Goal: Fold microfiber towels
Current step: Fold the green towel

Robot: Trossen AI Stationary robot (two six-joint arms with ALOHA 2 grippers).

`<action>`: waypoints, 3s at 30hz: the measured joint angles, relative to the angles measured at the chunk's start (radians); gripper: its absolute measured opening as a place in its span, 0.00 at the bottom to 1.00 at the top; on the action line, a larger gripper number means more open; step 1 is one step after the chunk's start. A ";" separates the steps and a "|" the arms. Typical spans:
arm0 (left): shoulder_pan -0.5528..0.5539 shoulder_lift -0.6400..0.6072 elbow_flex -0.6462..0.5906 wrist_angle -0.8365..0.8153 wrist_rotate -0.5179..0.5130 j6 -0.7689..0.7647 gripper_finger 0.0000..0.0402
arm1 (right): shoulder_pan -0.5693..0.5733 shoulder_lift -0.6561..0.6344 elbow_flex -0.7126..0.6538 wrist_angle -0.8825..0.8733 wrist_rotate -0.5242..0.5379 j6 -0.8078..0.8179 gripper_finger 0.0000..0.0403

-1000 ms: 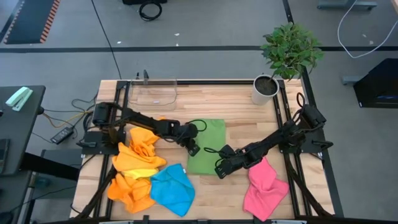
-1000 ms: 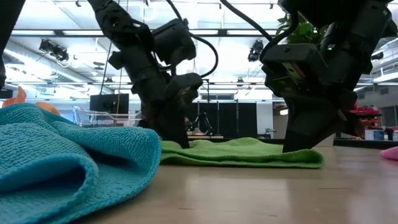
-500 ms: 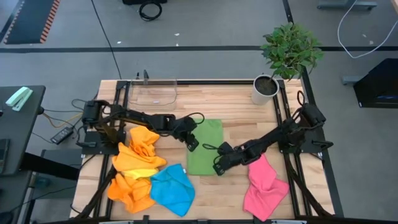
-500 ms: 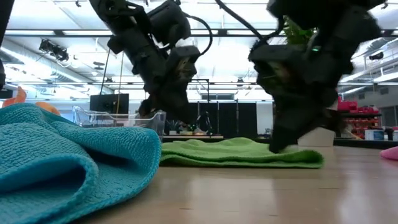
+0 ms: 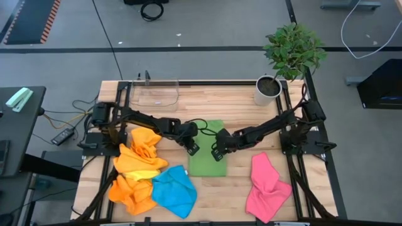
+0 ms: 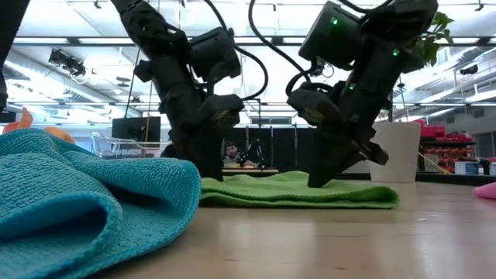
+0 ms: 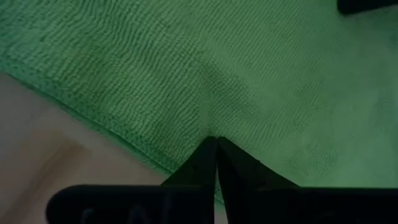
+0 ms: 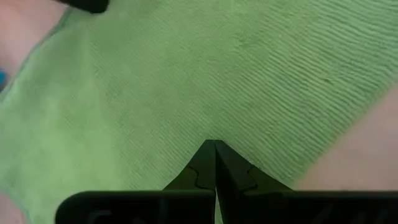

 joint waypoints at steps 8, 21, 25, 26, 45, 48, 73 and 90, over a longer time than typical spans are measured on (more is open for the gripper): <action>0.007 -0.089 -0.003 -0.029 -0.005 0.000 0.03 | -0.015 -0.010 0.000 -0.012 -0.020 -0.030 0.01; 0.034 -0.032 -0.003 -0.030 -0.083 0.027 0.04 | -0.173 -0.037 0.000 -0.004 -0.024 -0.170 0.01; 0.053 -0.023 0.000 -0.078 -0.080 0.034 0.01 | -0.201 -0.039 0.001 -0.064 -0.022 -0.201 0.01; 0.056 -0.025 0.000 -0.088 -0.079 0.034 0.01 | -0.207 -0.039 0.001 -0.082 -0.022 -0.207 0.01; 0.174 -0.056 -0.003 0.017 -0.100 0.068 0.03 | -0.365 -0.073 0.001 0.044 -0.056 -0.304 0.01; 0.198 -0.028 -0.004 -0.007 -0.093 0.074 0.06 | -0.396 -0.061 0.002 0.043 -0.059 -0.318 0.01; 0.207 0.000 0.000 -0.012 -0.100 0.065 0.02 | -0.437 0.030 0.005 0.086 -0.096 -0.375 0.01; 0.225 -0.089 -0.002 0.041 -0.131 0.128 0.02 | -0.357 -0.094 0.000 0.033 -0.108 -0.416 0.01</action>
